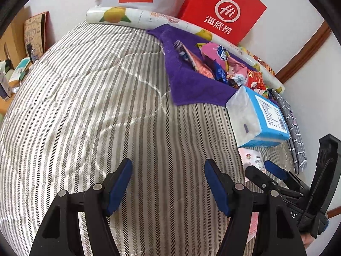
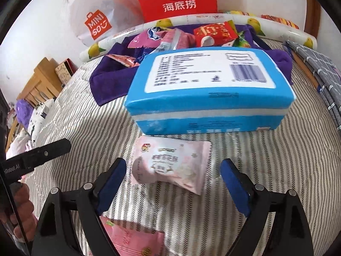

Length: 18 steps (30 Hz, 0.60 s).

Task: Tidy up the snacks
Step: 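Move both tools back and close the right tool on the white-pink wowo packet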

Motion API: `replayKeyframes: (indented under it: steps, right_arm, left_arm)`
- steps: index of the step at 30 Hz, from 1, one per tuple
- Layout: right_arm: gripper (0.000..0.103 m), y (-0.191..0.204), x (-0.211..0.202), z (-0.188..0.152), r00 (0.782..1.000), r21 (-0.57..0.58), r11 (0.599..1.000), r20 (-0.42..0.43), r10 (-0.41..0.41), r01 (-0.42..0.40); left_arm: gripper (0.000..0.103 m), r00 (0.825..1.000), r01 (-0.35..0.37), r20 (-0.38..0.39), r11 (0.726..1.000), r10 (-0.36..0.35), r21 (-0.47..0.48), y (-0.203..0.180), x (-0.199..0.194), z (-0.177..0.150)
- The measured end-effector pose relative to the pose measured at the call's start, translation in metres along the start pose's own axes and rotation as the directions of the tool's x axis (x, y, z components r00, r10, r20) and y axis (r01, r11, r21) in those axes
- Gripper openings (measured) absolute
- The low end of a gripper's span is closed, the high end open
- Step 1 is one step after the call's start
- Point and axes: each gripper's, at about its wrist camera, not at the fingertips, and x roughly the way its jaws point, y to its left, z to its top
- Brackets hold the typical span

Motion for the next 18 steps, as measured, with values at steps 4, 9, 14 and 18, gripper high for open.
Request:
replayKeyframes:
  steps: [4, 9, 14, 18]
  right_arm:
    - [0.091, 0.012, 0.006, 0.000, 0.998, -0.018, 0.998, -0.008, -0.059, 0.059]
    - [0.090, 0.021, 0.012, 0.000, 0.992, -0.044, 0.991, 0.001, -0.127, 0.127]
    - [0.076, 0.025, 0.010, -0.003, 0.988, -0.082, 0.985, 0.033, -0.151, 0.153]
    - [0.059, 0.023, 0.007, -0.004, 0.989, -0.092, 0.985, 0.049, -0.140, 0.144]
  left_arm:
    - [0.068, 1.000, 0.011, 0.005, 1.000, -0.011, 0.006, 0.002, -0.002, -0.003]
    - [0.068, 1.000, 0.020, 0.010, 1.000, -0.020, 0.015, 0.003, -0.004, -0.005]
    - [0.068, 1.000, 0.006, 0.014, 0.999, -0.006, 0.031, 0.001, -0.005, -0.008]
    - [0.068, 1.000, -0.010, 0.017, 0.999, 0.009, 0.048, -0.003, -0.004, -0.010]
